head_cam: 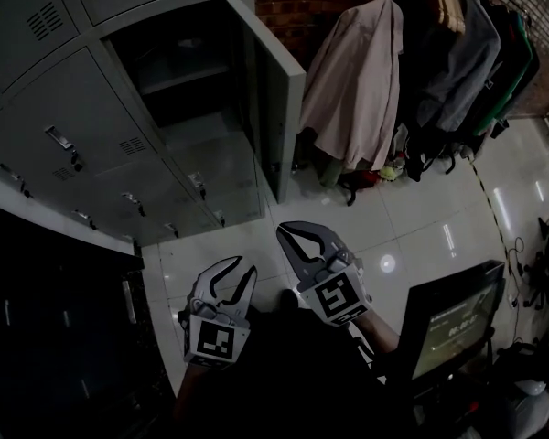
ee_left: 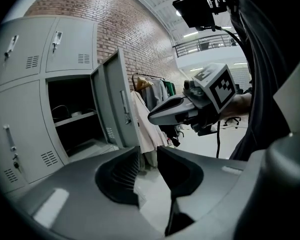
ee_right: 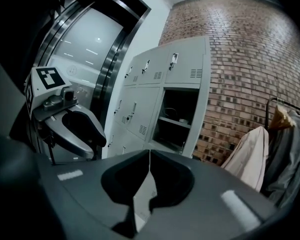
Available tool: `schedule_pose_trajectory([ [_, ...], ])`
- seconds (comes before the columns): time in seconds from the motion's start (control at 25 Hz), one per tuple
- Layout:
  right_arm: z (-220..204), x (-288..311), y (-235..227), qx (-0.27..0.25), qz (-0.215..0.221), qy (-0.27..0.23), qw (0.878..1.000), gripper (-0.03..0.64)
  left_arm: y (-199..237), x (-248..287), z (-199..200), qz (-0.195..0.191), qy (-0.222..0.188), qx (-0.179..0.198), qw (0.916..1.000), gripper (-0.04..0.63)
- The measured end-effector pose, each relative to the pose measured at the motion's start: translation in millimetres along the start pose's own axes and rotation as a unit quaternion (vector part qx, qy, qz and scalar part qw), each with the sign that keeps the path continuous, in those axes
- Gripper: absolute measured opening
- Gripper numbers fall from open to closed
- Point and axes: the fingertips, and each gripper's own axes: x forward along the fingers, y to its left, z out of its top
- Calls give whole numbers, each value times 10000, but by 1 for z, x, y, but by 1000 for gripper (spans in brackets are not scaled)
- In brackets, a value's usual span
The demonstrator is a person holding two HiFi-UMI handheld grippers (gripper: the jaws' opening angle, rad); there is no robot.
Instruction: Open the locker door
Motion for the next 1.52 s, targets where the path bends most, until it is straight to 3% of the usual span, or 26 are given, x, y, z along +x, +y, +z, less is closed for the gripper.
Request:
schedule_pose_trajectory([
  [1.52,8,7,1,-94,37,119,9999,0,12,-10,3,163,-67,-38,9998,110],
])
